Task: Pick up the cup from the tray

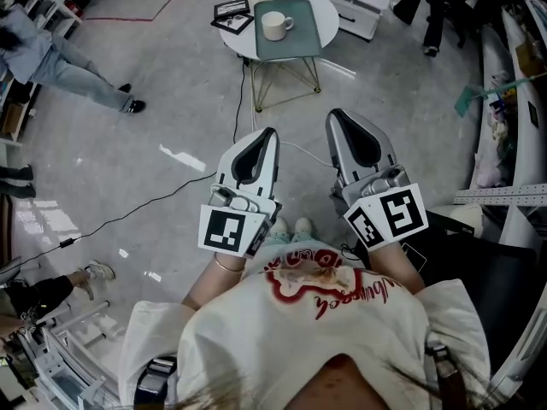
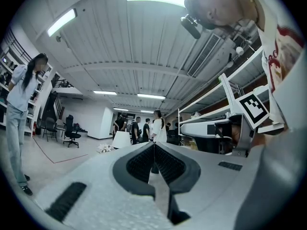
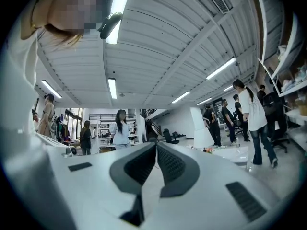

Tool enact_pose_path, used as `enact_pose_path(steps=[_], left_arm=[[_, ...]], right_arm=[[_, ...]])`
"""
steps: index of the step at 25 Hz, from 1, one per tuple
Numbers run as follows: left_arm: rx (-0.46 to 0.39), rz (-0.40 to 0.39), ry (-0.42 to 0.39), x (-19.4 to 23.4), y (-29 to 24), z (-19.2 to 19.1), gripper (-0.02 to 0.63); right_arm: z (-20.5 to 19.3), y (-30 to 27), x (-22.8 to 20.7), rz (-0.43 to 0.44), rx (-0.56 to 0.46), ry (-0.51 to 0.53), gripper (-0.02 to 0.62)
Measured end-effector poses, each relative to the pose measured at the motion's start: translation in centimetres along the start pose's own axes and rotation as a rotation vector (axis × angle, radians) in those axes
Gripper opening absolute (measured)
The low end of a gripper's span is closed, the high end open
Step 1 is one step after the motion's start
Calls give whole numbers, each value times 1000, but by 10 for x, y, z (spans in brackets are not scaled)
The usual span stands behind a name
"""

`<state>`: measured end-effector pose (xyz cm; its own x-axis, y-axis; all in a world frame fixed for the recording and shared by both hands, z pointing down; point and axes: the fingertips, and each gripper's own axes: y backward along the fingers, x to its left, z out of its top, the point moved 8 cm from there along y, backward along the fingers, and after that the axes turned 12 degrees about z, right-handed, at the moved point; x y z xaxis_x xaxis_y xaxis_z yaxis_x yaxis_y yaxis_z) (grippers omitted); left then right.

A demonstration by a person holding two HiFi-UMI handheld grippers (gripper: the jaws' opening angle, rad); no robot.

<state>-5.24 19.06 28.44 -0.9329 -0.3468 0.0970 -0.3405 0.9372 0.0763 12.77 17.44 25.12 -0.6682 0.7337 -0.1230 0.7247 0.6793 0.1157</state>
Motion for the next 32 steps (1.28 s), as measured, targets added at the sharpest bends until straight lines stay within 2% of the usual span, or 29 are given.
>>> enact_pose_path(steps=[7,13,18,26,29,32], left_arm=[[-6,38,0,3,-21,-7,15],[-2,52,3,32,-56,-14,15],[-16,37,5,72,-120,-19,15],[-26,-13,-16,149,-247,-2,15],[-5,-40,-28,168,-281,1,15],[-44,-52,-21,180,-309,0,15]], right_arm=[[-7,-10,-27,24,10,-17,31],[-17,-47,-53,30,13,-28,29],[-24,-105,-92,28,13,-11,30],[-11,-224,-168,-8,-21,2,29],[-7,-254,-189,-36,-34,-6,30],[-14,-274,-206,-43,-21,-9,30]])
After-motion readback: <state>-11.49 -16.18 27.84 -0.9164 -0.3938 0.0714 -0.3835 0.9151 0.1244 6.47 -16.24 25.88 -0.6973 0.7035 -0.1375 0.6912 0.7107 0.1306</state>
